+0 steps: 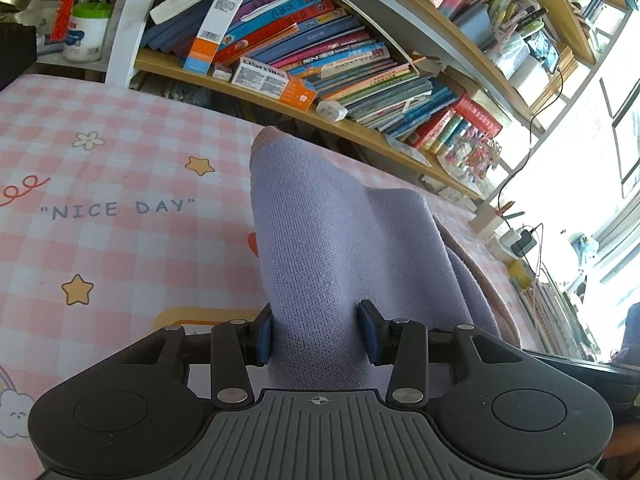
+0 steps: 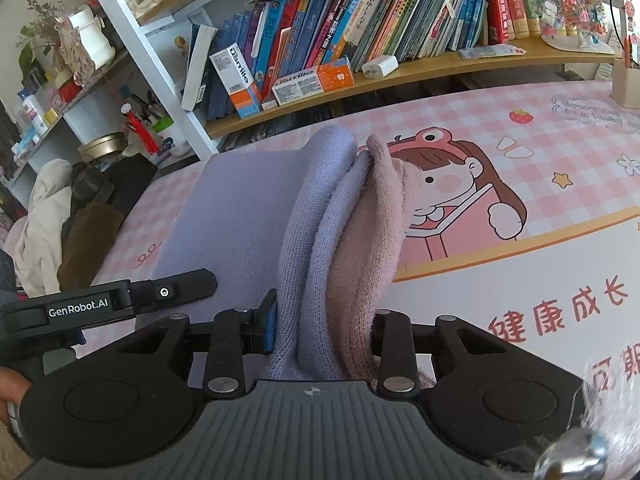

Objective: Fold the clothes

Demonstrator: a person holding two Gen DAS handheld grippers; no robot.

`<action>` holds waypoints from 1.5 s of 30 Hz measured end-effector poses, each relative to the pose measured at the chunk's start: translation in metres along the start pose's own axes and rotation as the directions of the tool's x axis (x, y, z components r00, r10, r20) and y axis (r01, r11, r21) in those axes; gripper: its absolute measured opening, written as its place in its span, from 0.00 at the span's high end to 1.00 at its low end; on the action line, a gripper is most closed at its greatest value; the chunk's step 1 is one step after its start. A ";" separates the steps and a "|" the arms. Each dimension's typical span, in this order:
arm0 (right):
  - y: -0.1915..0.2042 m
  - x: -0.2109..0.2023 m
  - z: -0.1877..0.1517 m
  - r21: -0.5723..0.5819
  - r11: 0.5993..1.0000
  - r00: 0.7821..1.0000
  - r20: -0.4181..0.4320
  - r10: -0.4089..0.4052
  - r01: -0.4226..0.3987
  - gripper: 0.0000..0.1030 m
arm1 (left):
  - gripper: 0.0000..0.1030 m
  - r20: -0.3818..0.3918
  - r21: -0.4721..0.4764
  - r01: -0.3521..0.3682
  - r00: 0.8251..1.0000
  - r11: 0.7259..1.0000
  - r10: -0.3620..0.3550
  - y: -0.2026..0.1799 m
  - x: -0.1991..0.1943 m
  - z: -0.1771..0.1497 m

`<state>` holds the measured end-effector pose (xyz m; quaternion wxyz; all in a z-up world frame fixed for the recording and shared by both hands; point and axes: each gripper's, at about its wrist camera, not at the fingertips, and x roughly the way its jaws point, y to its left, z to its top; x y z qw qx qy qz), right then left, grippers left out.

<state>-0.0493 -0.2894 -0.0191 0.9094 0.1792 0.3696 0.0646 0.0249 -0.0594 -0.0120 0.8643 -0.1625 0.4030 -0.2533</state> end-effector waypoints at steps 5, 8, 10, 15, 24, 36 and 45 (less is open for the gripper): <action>-0.005 -0.003 0.000 -0.001 1.000 1.000 -0.008 0.011 -0.011 0.70 | 0.60 0.012 -0.009 -0.015 1.000 1.000 0.015 -0.008 -0.001 -0.002; -0.012 -0.005 0.005 -0.023 0.999 0.999 -0.002 0.033 -0.033 0.70 | 0.60 0.030 -0.014 -0.035 0.999 0.999 0.035 -0.016 -0.001 -0.002; -0.017 -0.005 0.008 -0.028 0.998 0.999 -0.009 0.053 -0.054 0.70 | 0.60 0.036 -0.008 -0.067 0.997 0.998 0.067 -0.025 -0.003 -0.002; -0.029 -0.005 0.010 -0.040 0.994 0.994 -0.040 0.105 -0.107 0.70 | 0.60 0.040 -0.017 -0.129 0.991 0.992 0.129 -0.038 -0.006 -0.011; -0.053 -0.004 -0.002 -0.010 0.988 0.983 -0.108 0.150 -0.152 0.70 | 0.60 -0.004 -0.037 -0.207 0.978 0.978 0.207 -0.055 -0.001 -0.027; -0.042 0.004 0.004 -0.030 0.987 0.984 -0.088 0.155 -0.158 0.70 | 0.60 0.014 -0.017 -0.207 0.978 0.978 0.207 -0.043 -0.003 -0.015; 0.004 0.021 0.009 -0.022 0.992 0.992 -0.032 0.120 -0.121 0.70 | 0.60 0.020 0.020 -0.153 0.988 0.988 0.152 -0.001 -0.017 0.013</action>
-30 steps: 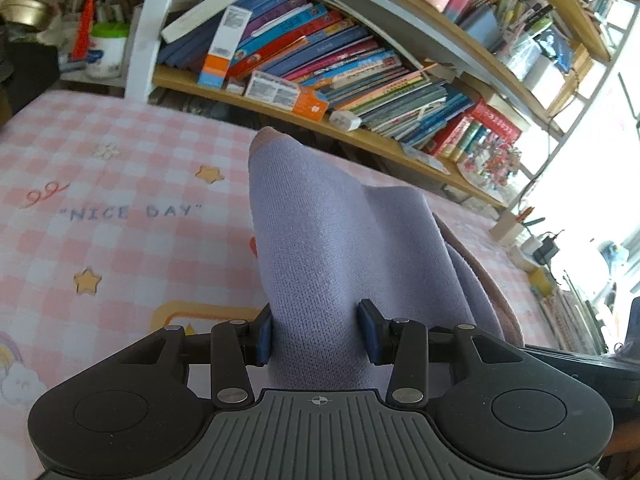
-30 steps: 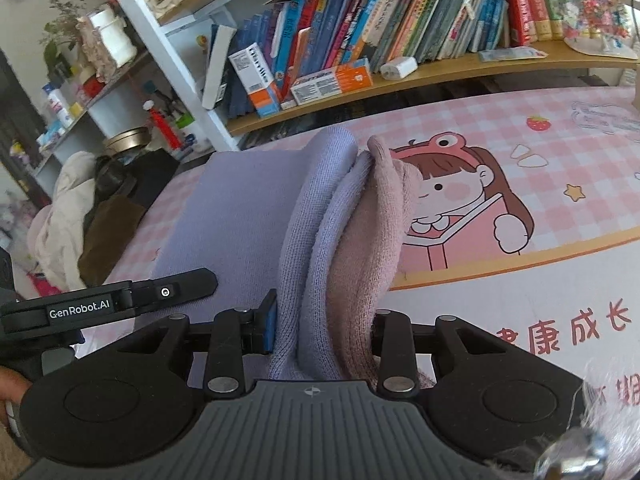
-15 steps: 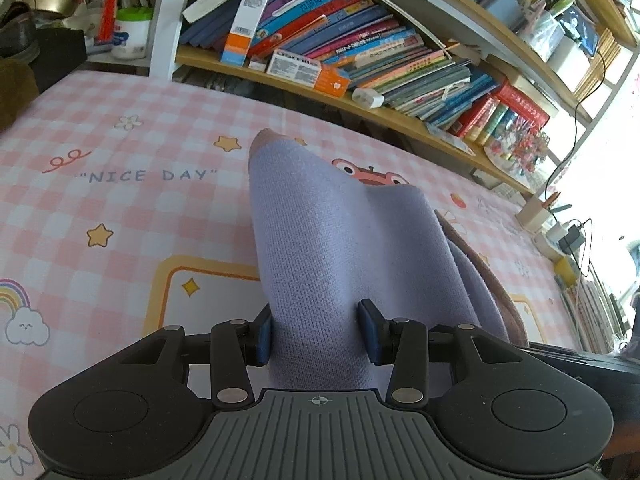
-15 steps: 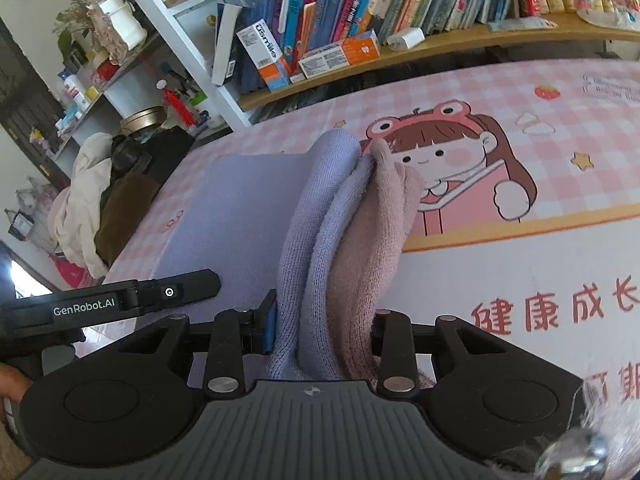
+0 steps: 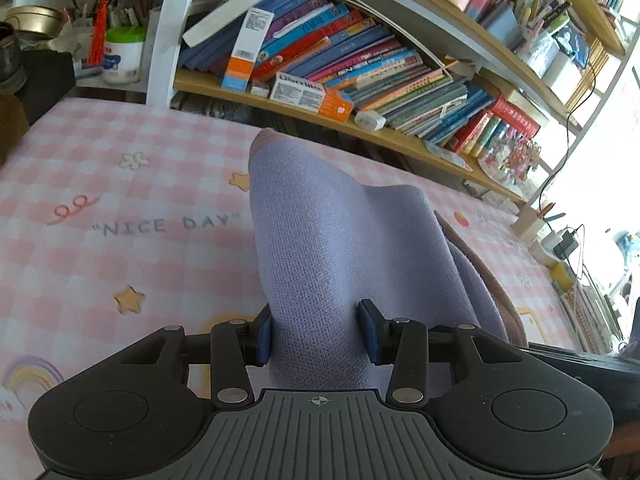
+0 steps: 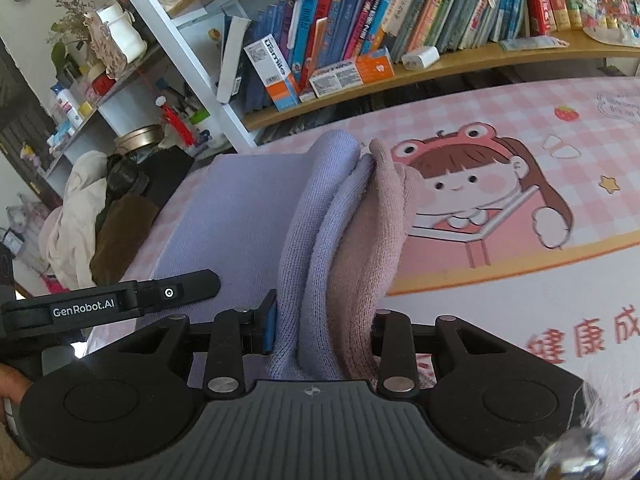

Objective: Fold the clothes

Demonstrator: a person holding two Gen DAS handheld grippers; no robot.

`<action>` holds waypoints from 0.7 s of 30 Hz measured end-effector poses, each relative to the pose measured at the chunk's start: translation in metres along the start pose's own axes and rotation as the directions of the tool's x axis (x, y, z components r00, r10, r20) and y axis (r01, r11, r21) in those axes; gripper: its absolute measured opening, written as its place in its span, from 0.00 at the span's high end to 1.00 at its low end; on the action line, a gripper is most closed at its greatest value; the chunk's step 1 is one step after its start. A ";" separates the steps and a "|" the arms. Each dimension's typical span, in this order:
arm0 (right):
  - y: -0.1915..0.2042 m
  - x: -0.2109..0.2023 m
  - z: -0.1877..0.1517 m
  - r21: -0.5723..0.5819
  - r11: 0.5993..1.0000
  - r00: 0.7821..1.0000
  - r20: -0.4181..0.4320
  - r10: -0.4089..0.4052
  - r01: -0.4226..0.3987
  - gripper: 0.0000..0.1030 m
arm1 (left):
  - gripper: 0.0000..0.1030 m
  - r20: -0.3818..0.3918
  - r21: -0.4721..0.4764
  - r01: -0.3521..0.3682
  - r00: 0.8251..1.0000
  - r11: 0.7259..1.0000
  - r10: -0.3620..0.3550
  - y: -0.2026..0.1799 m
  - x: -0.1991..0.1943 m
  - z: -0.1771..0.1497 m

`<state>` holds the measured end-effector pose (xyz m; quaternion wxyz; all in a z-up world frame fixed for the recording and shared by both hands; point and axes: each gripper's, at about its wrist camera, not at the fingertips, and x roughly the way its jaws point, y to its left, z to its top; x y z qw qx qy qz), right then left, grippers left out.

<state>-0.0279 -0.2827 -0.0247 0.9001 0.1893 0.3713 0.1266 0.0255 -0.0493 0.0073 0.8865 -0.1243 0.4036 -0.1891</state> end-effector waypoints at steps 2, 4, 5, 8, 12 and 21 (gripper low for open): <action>0.011 0.007 0.001 0.000 1.000 1.000 0.006 -0.012 0.012 0.70 | 0.60 -0.002 0.003 0.016 1.000 1.000 -0.016 0.012 0.000 0.005; 0.021 0.015 0.003 -0.001 1.000 1.000 0.009 -0.023 0.023 0.70 | 0.60 -0.002 0.003 0.030 1.000 1.000 -0.030 0.025 0.000 0.010; 0.027 0.019 0.004 -0.002 1.000 1.000 0.011 -0.029 0.029 0.70 | 0.60 -0.001 -0.002 0.038 0.999 0.999 -0.038 0.032 0.000 0.012; 0.044 0.033 0.011 -0.015 0.999 0.999 0.013 -0.043 0.043 0.70 | 0.60 0.004 -0.024 0.062 0.998 0.998 -0.062 0.054 0.000 0.022; 0.063 0.055 0.023 -0.038 0.998 0.998 0.021 -0.053 0.054 0.70 | 0.60 0.025 -0.047 0.085 0.996 0.995 -0.084 0.082 0.004 0.040; 0.090 0.110 0.073 -0.111 0.990 0.996 0.056 -0.075 0.081 0.70 | 0.60 0.070 -0.058 0.116 0.991 0.992 -0.112 0.122 0.029 0.096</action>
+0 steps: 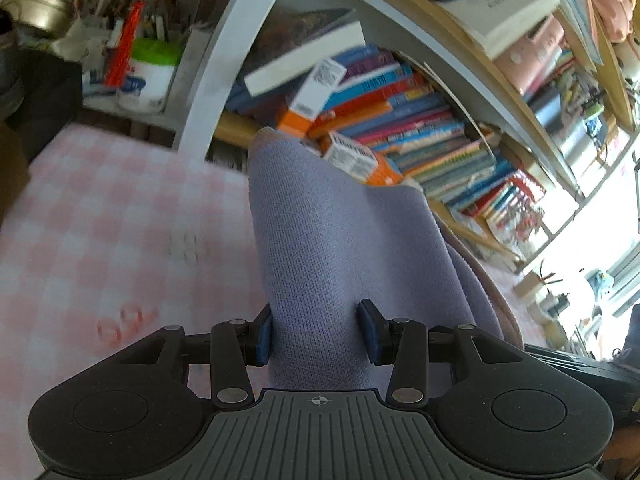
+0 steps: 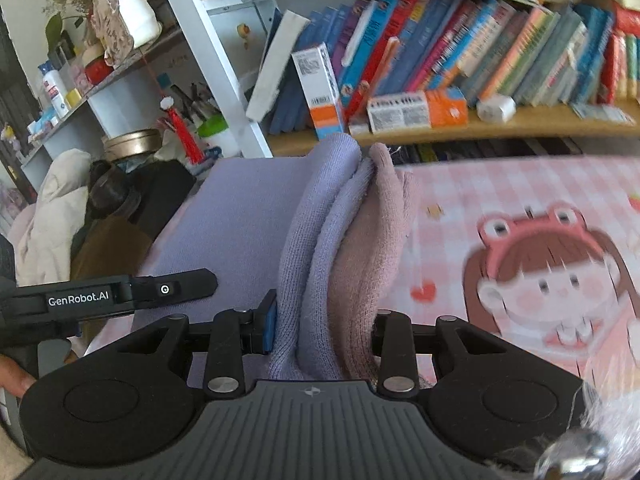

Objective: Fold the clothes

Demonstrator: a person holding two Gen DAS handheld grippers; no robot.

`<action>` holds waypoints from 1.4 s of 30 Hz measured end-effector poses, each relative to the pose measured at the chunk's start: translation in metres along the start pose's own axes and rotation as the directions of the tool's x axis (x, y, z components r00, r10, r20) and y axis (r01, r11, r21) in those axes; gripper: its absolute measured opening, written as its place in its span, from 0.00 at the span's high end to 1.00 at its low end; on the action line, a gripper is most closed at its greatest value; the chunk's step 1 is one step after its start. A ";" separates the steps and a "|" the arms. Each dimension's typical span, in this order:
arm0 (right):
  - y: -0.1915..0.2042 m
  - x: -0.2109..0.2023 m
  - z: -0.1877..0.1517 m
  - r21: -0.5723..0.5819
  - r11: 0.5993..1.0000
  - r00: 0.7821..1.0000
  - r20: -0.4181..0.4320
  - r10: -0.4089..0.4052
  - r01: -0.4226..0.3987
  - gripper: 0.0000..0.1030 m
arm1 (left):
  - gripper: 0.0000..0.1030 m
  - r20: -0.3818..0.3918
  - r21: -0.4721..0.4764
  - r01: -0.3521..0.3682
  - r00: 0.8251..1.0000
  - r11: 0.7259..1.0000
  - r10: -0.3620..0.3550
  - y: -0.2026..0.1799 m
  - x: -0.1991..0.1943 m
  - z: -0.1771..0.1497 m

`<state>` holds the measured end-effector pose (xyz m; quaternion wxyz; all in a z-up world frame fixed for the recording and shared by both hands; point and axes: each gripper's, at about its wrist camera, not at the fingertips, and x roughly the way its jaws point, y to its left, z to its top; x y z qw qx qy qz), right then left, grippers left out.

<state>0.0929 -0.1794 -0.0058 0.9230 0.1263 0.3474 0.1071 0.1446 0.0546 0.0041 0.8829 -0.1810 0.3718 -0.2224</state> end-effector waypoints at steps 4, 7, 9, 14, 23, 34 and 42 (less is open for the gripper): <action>-0.004 0.027 0.020 -0.013 1.000 1.000 0.016 -0.005 0.005 0.70 | 0.60 0.004 0.001 -0.001 1.000 1.000 0.001 0.009 0.022 0.024; -0.009 0.046 0.031 -0.031 0.999 1.000 0.018 -0.012 0.013 0.69 | 0.60 -0.002 -0.005 -0.004 1.000 1.000 0.003 0.015 0.039 0.035; -0.012 0.058 0.038 -0.044 0.999 1.000 0.019 -0.016 0.017 0.69 | 0.60 -0.004 -0.007 -0.006 1.000 1.000 0.006 0.019 0.049 0.042; -0.023 0.082 0.049 -0.062 0.998 1.000 0.019 -0.020 0.021 0.69 | 0.60 -0.016 -0.011 -0.014 1.000 1.000 0.014 0.024 0.072 0.050; -0.043 0.107 0.057 -0.077 0.996 0.999 0.000 -0.037 0.037 0.69 | 0.60 -0.051 -0.013 -0.017 0.999 1.000 0.016 0.028 0.106 0.051; -0.063 0.126 0.050 -0.027 0.997 0.996 -0.054 -0.069 0.068 0.41 | 0.47 -0.072 0.000 -0.083 0.994 0.997 0.083 0.034 0.119 0.045; -0.062 0.098 0.053 -0.041 0.985 0.986 0.019 -0.165 0.166 0.21 | 0.38 0.014 0.080 -0.151 0.988 0.985 0.151 0.021 0.087 0.047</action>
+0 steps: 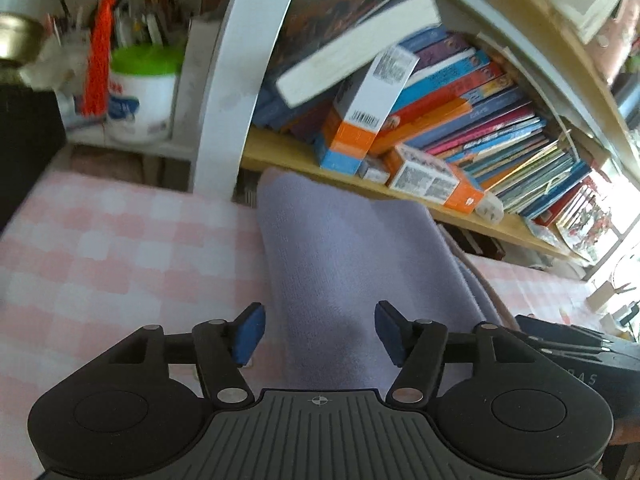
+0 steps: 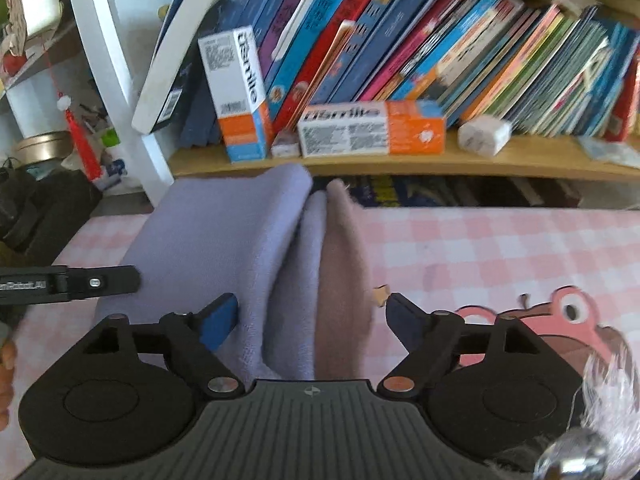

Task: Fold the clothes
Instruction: 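Open both grippers and withdraw them from the folded sweater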

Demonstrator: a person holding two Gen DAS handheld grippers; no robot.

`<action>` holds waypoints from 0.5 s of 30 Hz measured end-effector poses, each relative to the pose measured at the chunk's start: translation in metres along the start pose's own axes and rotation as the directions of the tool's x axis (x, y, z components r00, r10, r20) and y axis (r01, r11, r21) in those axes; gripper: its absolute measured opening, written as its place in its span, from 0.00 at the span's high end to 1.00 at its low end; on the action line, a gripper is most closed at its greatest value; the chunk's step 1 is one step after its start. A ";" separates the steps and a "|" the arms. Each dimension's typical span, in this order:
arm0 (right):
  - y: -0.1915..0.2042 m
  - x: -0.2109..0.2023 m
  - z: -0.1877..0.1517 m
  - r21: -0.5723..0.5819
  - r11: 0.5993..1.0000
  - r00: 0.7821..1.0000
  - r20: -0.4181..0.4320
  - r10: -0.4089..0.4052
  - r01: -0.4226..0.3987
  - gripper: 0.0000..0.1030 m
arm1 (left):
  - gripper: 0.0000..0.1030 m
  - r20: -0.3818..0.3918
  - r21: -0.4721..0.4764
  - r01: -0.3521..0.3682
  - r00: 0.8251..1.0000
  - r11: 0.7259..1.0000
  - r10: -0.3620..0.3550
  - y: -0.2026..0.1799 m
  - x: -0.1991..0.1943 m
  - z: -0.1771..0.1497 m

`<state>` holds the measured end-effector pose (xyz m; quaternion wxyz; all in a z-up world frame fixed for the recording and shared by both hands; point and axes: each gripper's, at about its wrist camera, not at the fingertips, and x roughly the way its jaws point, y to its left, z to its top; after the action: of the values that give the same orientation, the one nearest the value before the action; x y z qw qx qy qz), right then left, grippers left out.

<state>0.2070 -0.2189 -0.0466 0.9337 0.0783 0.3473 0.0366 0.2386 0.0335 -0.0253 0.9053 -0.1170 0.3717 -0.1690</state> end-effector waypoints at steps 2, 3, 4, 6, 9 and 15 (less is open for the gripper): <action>-0.001 -0.010 -0.002 0.001 1.000 1.000 0.023 -0.020 0.020 0.18 | 0.37 0.021 0.017 -0.010 1.000 1.000 0.009 -0.002 -0.009 -0.003; -0.001 -0.015 -0.003 0.001 1.000 0.999 0.034 -0.030 0.030 0.18 | 0.36 0.028 0.023 -0.013 1.000 1.000 0.013 -0.004 -0.014 -0.005; -0.001 -0.020 -0.004 0.000 0.999 0.998 0.045 -0.040 0.040 0.17 | 0.35 0.035 0.029 -0.017 0.999 0.999 0.016 -0.005 -0.019 -0.008; 0.000 -0.030 -0.009 -0.006 0.999 0.997 0.059 -0.054 0.054 0.16 | 0.34 0.048 0.041 -0.024 0.999 0.999 0.022 -0.009 -0.028 -0.014; 0.002 -0.045 -0.015 -0.016 0.997 0.994 0.078 -0.072 0.074 0.13 | 0.33 0.056 0.044 -0.037 0.998 0.998 0.035 -0.013 -0.039 -0.023; 0.007 -0.070 -0.032 -0.045 0.996 0.993 0.091 -0.078 0.082 0.10 | 0.33 0.073 0.036 -0.067 0.995 0.997 0.064 -0.026 -0.060 -0.042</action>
<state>0.1329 -0.2165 -0.0237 0.9507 0.0430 0.3070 0.0040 0.1626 0.0298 -0.0080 0.9253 -0.0934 0.3390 -0.1419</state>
